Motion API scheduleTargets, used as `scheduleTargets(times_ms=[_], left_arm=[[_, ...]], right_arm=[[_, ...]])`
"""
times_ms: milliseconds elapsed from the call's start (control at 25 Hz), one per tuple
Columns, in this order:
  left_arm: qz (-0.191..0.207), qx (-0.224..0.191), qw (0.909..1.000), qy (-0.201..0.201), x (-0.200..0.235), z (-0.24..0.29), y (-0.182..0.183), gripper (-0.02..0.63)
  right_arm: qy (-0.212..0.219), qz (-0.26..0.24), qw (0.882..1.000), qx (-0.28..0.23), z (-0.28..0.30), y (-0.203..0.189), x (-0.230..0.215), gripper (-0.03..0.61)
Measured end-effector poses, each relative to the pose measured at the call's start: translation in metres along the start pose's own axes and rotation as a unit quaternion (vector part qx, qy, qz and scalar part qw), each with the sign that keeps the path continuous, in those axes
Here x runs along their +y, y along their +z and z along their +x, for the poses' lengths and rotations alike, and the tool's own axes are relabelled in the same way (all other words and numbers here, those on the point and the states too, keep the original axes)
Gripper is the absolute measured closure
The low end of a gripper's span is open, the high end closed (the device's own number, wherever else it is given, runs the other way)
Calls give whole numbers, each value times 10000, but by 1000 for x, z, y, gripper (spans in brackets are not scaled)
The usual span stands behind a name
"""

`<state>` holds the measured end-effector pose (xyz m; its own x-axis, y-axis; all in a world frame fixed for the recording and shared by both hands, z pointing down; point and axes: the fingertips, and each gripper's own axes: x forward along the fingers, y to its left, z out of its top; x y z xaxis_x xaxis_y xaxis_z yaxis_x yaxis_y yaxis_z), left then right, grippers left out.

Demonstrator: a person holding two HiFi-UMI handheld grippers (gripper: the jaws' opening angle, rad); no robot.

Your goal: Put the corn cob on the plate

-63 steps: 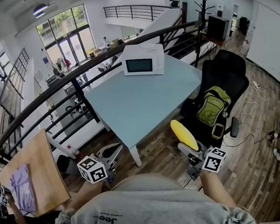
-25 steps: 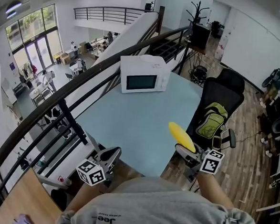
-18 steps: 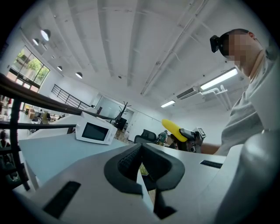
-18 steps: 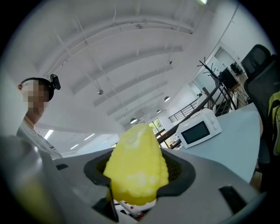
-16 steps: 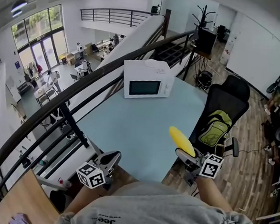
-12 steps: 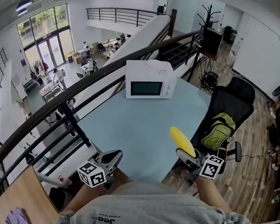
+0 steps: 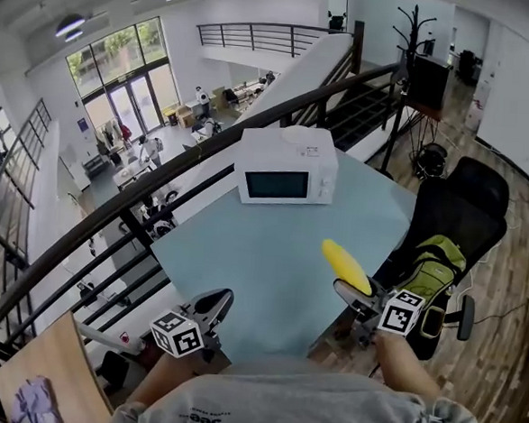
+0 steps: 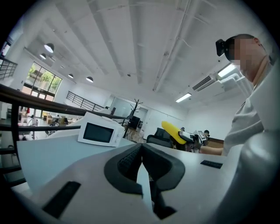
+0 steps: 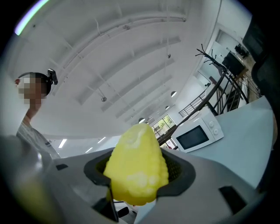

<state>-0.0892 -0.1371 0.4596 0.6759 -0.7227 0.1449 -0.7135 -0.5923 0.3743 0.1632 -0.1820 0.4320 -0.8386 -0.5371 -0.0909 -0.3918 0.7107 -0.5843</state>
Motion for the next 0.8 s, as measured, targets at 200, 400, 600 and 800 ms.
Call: scheduleTargets(times_ms=[200, 400, 600, 800], left_arm=[[160, 98, 9996, 199, -4, 41, 8, 595], [326, 221, 9988, 281, 25, 69, 27, 595], [437, 214, 9988, 14, 74, 103, 57, 595], [503, 172, 9980, -345, 147, 153, 91, 595]], right_arm=[[4, -105, 9997, 225, -1, 23, -49, 324], [-110, -307, 9993, 202, 22, 48, -87, 324], [-395, -656, 9968, 215, 66, 67, -119, 324], [-933, -940, 9905, 362, 132, 85, -170, 324]])
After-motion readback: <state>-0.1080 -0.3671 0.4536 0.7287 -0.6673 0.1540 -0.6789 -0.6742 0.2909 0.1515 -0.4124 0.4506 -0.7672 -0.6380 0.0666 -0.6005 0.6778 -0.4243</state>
